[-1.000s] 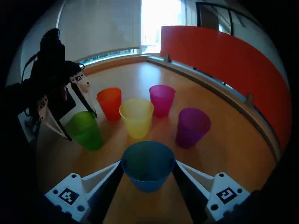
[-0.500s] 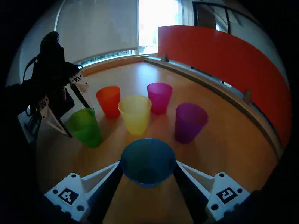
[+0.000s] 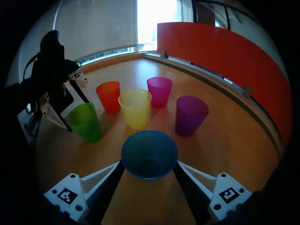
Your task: Pour water
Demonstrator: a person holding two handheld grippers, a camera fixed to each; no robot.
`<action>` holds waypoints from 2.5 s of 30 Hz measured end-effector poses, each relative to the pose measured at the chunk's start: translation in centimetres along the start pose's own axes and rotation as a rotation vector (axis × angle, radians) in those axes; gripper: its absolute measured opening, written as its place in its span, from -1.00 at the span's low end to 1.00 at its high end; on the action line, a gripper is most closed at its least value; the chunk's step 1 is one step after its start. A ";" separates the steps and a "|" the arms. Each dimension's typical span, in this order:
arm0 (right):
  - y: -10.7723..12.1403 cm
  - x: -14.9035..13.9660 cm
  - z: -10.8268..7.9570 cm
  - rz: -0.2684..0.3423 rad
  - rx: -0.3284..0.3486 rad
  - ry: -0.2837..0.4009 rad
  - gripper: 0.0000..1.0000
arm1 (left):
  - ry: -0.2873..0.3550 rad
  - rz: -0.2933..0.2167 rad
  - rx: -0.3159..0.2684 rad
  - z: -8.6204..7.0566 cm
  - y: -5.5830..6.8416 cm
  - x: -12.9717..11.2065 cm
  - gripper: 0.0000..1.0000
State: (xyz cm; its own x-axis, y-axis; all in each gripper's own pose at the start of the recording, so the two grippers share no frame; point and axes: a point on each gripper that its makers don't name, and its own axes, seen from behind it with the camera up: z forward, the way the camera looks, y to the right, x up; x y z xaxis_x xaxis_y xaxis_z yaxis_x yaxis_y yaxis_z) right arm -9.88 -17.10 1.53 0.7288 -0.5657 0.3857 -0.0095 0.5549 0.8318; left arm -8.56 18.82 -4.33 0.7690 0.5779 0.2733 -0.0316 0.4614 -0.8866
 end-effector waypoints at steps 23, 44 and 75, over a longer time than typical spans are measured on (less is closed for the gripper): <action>-0.4 -3.6 -6.7 0.035 -0.095 0.000 0.94 | -0.004 -0.051 0.113 -5.0 -1.1 -2.8 0.95; -0.1 -4.2 -11.7 0.200 -0.317 0.139 0.93 | 0.134 -0.225 0.329 -9.7 -4.1 -3.2 0.95; 4.7 0.2 -22.6 0.270 -0.914 0.635 0.95 | 0.554 -0.377 0.932 -18.9 -10.6 0.4 0.95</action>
State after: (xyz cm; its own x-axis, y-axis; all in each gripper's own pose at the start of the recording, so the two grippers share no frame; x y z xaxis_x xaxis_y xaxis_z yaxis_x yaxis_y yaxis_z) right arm 5.66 -0.83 -3.53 0.9953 -0.0944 0.0206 0.0933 0.9943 0.0509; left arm 4.16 1.43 -1.88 0.9980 0.0278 0.0562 -0.0222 0.9949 -0.0988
